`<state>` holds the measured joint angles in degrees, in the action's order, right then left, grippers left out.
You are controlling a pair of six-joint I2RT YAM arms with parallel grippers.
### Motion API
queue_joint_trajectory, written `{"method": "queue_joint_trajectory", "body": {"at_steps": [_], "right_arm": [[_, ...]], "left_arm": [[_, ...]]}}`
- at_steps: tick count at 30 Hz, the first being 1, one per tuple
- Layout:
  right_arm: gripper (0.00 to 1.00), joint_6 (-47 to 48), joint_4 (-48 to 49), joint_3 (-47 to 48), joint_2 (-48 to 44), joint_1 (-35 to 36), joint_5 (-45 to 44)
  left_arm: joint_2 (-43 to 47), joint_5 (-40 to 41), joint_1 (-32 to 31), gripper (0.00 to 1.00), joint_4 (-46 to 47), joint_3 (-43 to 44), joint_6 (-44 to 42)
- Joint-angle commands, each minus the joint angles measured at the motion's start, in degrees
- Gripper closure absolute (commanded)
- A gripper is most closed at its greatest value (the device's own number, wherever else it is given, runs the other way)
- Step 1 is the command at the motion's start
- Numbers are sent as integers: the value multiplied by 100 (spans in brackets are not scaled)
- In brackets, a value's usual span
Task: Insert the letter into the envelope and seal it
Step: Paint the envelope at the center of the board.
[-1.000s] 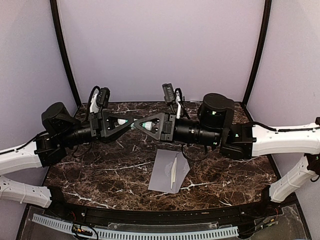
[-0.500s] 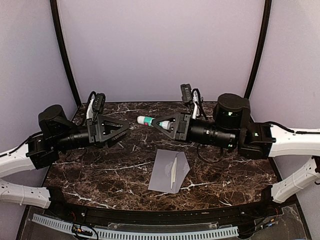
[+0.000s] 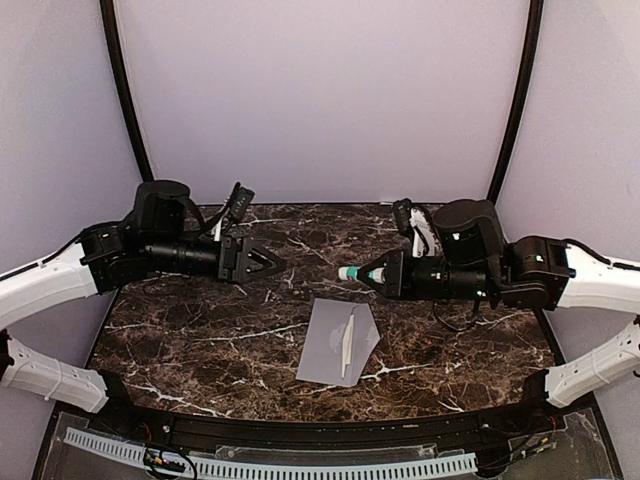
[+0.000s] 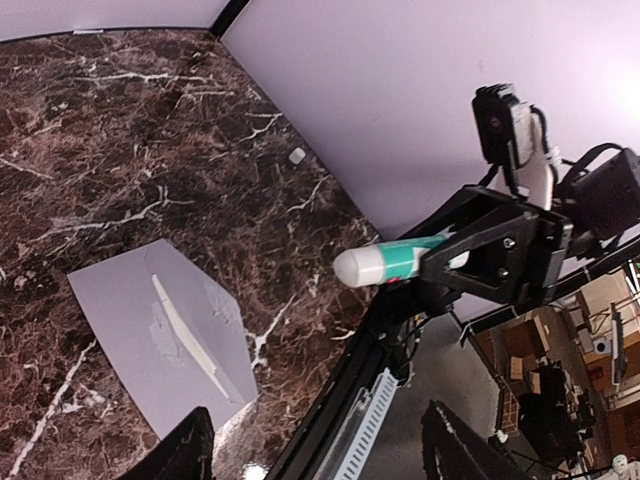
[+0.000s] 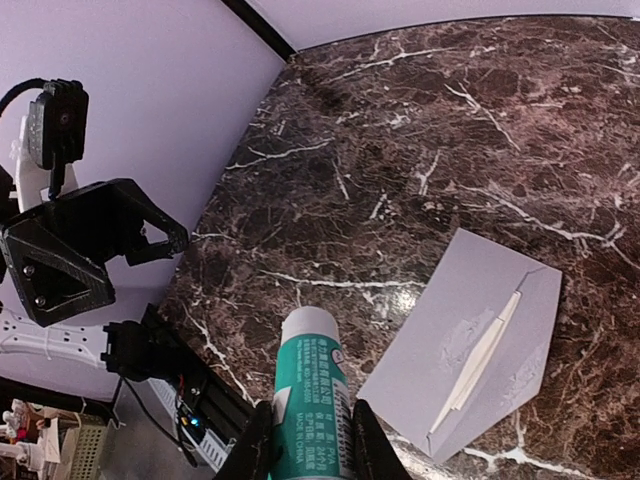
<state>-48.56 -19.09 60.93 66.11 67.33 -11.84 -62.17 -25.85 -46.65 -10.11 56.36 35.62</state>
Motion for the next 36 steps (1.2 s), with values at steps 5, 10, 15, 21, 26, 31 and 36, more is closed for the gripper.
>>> {"method": "queue_joint_trajectory", "body": {"at_steps": [5,10,15,21,26,31,36], "right_arm": [[92,-165,-691,-221,352,-271,40],[93,-337,-690,-288,763,-281,188],[94,-458,-548,-361,1130,-265,335],[95,-586,-329,-462,1464,-254,485],[95,-661,-188,-493,1697,-166,492],[95,-683,-66,-420,2009,-106,489],[95,-924,-32,-357,2275,-110,417]], "left_arm": [[-1432,-484,95,45,-389,173,-1836],[-2246,-710,87,54,249,154,-1888],[-2961,-627,-26,61,502,252,-1903],[-4025,-419,-372,70,279,666,-2132],[-4486,-357,-441,80,265,781,-2192],[-4580,-208,-441,84,406,701,-2276],[-4750,-90,-437,92,347,694,-2302]]}}
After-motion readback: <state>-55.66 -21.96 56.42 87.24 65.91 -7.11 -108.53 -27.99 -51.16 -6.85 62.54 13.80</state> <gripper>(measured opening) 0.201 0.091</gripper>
